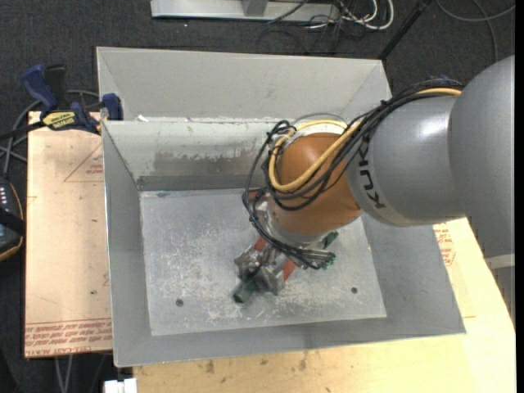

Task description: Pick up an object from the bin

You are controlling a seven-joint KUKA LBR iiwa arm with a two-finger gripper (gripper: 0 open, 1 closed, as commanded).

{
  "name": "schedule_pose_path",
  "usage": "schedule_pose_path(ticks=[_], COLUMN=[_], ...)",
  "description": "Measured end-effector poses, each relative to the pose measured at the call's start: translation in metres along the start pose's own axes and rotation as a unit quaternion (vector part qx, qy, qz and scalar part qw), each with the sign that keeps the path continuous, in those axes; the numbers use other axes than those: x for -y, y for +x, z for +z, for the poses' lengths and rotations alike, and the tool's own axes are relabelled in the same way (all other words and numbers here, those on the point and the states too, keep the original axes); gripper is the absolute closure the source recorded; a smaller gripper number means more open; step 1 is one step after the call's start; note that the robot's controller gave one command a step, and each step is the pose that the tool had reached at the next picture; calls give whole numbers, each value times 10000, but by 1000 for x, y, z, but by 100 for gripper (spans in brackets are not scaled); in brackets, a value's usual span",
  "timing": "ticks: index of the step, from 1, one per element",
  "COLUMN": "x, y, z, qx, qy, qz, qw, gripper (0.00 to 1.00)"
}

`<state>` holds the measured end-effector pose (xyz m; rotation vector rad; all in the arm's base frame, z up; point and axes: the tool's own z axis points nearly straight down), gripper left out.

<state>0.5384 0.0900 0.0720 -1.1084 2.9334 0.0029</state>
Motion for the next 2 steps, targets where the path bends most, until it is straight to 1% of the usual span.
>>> schedule_pose_path(ticks=[1,2], x=[5,58], y=[-12,-52], z=[-121,-261], qx=[23,17], qy=[24,28], qz=[23,-1960], qw=[10000,9806], gripper=[100,100])
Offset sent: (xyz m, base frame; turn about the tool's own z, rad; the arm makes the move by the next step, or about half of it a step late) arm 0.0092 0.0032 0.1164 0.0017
